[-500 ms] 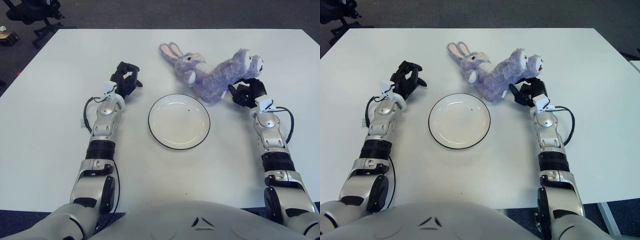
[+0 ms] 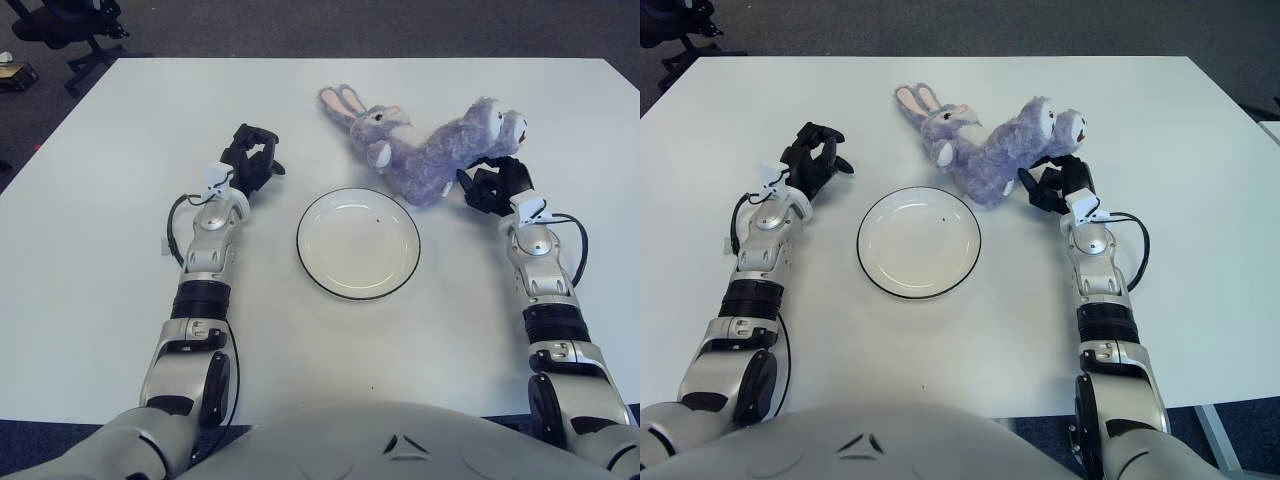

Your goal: Put the doll into the plate.

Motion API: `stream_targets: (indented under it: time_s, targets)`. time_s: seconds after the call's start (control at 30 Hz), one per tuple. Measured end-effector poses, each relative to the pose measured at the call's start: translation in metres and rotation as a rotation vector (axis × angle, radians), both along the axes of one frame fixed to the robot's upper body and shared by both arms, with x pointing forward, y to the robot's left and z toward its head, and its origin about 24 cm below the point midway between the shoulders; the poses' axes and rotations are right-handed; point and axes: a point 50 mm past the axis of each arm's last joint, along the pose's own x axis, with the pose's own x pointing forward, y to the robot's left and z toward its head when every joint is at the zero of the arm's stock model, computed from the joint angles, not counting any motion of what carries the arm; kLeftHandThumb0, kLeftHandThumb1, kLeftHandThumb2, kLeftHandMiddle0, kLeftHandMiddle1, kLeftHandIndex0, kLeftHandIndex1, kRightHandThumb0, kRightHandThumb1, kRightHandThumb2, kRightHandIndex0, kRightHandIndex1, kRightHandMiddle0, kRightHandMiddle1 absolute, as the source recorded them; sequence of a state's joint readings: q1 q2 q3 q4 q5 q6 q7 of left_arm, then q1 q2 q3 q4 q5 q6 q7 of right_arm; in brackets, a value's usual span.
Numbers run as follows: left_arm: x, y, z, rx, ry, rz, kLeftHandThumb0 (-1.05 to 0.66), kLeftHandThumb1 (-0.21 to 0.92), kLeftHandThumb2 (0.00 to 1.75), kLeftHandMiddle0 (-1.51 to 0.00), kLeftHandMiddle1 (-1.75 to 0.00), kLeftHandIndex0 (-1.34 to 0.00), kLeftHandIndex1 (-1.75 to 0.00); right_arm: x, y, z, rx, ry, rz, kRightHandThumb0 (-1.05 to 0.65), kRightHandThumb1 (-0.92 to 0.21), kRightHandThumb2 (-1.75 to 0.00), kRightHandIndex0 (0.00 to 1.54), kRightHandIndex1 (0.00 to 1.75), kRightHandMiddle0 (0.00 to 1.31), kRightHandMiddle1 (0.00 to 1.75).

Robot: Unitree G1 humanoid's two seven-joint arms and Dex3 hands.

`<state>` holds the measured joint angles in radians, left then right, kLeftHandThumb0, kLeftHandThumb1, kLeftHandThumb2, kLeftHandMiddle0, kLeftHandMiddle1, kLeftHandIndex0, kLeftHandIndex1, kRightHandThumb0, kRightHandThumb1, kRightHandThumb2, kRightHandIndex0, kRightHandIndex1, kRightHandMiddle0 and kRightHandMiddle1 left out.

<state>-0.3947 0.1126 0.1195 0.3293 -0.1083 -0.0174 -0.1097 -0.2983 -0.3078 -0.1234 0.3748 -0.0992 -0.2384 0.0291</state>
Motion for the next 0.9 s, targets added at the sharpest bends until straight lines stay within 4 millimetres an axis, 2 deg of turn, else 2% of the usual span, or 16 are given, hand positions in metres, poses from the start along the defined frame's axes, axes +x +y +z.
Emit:
stream_targets:
  time_s: [0.9]
  targets:
    - [0.0, 0.0002, -0.0005, 0.001, -0.005, 0.001, -0.35, 0.92, 0.47, -0.57, -1.73, -0.25, -1.7, 0.0, 0.0, 0.0, -0.007, 0.001, 0.0, -0.38, -0.71, -0.69, 0.91, 1.75, 0.45, 1.6]
